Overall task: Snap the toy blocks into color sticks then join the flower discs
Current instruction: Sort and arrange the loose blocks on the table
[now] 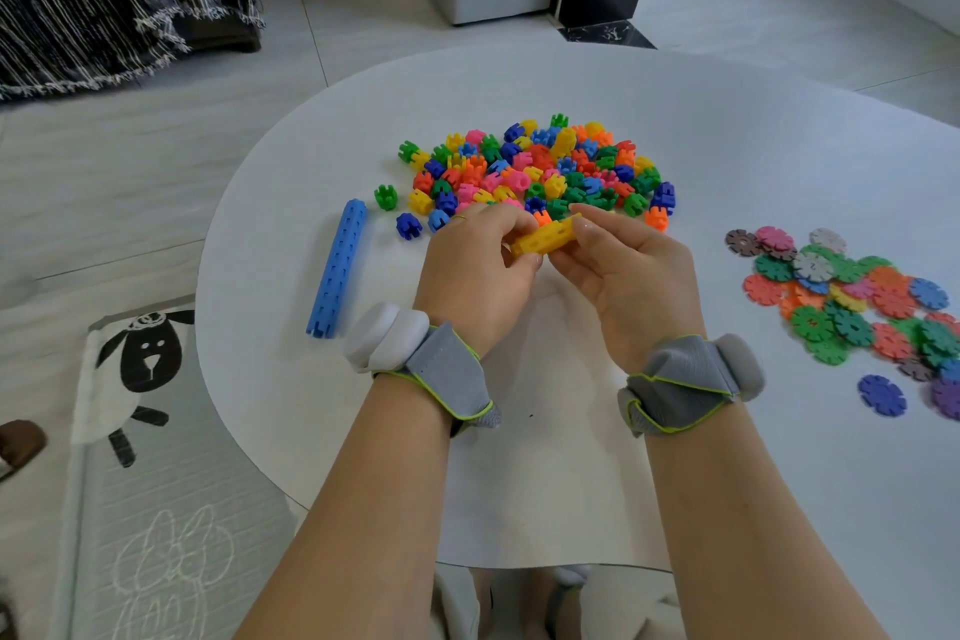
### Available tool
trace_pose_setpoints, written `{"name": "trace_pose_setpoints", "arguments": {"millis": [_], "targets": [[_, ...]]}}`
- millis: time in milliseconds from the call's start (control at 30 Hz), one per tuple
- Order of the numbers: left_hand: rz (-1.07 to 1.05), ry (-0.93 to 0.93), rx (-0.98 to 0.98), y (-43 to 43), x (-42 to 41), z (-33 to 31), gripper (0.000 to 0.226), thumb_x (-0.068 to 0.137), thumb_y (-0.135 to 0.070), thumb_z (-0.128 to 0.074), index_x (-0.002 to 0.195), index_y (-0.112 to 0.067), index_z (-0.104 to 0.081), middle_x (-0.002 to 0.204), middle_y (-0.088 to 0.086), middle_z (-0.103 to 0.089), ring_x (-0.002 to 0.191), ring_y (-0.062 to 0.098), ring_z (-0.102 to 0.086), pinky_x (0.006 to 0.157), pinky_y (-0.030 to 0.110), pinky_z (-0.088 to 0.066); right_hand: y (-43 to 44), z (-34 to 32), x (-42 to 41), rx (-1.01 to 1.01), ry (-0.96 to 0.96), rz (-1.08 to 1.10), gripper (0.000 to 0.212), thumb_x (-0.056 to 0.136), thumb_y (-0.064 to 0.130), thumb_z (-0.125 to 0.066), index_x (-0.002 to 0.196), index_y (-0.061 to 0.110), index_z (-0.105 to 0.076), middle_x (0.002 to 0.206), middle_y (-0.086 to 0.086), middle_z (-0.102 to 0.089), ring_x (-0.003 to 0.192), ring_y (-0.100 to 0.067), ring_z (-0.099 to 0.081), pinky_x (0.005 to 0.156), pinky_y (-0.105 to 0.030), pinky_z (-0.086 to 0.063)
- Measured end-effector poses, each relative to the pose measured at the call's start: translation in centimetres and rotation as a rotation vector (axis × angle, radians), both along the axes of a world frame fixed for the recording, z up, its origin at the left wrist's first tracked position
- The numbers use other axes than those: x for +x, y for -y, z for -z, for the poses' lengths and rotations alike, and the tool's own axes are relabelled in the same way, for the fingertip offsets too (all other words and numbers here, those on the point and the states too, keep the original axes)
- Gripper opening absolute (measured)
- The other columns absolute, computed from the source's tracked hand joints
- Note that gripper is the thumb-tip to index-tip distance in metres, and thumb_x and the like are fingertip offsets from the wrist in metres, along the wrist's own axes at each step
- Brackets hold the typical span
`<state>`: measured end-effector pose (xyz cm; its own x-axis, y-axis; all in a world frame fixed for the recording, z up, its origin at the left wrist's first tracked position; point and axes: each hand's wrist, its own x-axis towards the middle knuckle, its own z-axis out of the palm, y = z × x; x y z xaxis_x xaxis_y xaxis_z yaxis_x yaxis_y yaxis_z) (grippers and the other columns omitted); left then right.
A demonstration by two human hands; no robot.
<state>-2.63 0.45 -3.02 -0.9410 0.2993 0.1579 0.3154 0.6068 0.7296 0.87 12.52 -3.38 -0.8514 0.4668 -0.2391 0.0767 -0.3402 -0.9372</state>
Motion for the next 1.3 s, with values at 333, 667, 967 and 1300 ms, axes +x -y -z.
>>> {"name": "trace_pose_setpoints", "arguments": {"millis": [333,667,967,1300], "targets": [[0.001,-0.023,-0.005,-0.4,0.2,0.1,0.017,0.082,-0.016,-0.067,0.099,-0.019,-0.066,0.095,-0.002,-0.059,0.076,0.011,-0.05,0.065,0.006,-0.035,-0.4,-0.1,0.3,-0.028,0.011,-0.029,0.011,0.09,0.005,-0.06,0.094,0.008,-0.069,0.093,-0.011,-0.072,0.088,-0.022,-0.071,0.078,-0.031,-0.058],[-0.002,-0.051,0.003,-1.1,0.5,0.1,0.026,0.084,-0.018,-0.066,0.11,-0.019,-0.068,0.103,0.003,-0.06,0.081,0.015,-0.053,0.074,0.022,-0.043,-1.1,-0.2,0.8,-0.035,-0.021,-0.01,0.01,0.088,0.002,-0.062,0.094,0.003,-0.07,0.095,-0.015,-0.071,0.09,-0.025,-0.07,0.079,-0.031,-0.058],[-0.008,-0.066,-0.026,-1.6,0.7,0.2,0.022,0.082,-0.019,-0.067,0.105,-0.02,-0.07,0.101,0.004,-0.06,0.087,0.02,-0.056,0.075,0.029,-0.047,-1.0,-0.1,0.8,-0.009,0.001,0.034,0.007,0.083,0.003,-0.068,0.082,0.008,-0.073,0.081,-0.008,-0.073,0.082,-0.023,-0.072,0.075,-0.031,-0.058],[-0.03,-0.055,-0.021,-1.7,0.7,0.2,0.023,0.082,-0.021,-0.067,0.105,-0.022,-0.07,0.096,0.002,-0.06,0.084,0.019,-0.056,0.073,0.024,-0.041,-0.5,-0.3,0.9,0.025,-0.026,0.037,0.015,0.088,0.009,-0.063,0.076,0.007,-0.072,0.081,-0.014,-0.073,0.08,-0.024,-0.072,0.075,-0.032,-0.058]]}}
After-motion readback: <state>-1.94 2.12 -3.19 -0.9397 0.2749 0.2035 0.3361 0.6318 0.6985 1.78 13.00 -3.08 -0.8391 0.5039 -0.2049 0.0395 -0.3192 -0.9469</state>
